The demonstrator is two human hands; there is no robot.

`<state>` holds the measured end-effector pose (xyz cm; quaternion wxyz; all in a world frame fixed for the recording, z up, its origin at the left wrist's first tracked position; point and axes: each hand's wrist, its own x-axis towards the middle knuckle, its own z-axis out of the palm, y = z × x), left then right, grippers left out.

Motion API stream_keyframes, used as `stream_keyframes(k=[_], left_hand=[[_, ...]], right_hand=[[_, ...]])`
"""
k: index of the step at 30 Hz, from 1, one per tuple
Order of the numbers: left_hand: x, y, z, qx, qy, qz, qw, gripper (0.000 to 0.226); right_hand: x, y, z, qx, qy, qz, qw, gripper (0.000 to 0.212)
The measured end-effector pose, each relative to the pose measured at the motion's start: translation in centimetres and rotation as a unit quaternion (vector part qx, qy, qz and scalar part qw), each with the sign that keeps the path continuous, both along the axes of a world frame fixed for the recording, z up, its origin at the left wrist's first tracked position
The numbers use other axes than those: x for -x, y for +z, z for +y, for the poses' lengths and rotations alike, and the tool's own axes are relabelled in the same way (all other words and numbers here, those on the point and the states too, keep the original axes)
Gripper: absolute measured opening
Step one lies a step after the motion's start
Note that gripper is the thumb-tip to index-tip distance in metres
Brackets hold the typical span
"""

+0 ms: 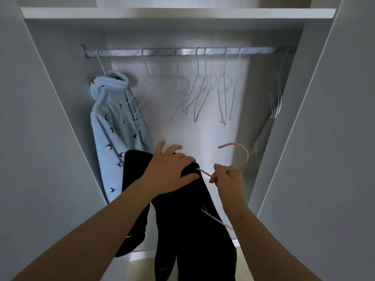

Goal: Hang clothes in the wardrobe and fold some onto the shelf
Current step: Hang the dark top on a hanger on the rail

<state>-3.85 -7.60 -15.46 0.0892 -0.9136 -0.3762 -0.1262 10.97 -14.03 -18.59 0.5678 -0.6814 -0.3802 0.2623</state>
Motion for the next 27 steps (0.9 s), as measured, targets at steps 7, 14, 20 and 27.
stream_keyframes(k=[7,14,20,27], left_hand=[[-0.2,-0.8,-0.4,0.079,0.031,-0.178,0.980,0.031],[-1.3,0.9,-0.3,0.060,0.094,-0.319,0.941,0.025],[-0.9,1.9,0.3,0.044,0.106,-0.321,0.940,0.025],[3.1,3.6,2.1,0.031,0.131,-0.403,0.905,0.028]], right_hand=[[-0.2,2.1,0.2,-0.208,-0.113,-0.099,0.967,0.013],[1.9,-0.5,0.2,-0.058,0.192,-0.080,0.976,0.013],[1.6,-0.9,0.9,0.014,0.341,0.035,0.939,0.011],[-1.6,-5.1,0.3,0.288,0.381,-0.297,0.827,0.029]])
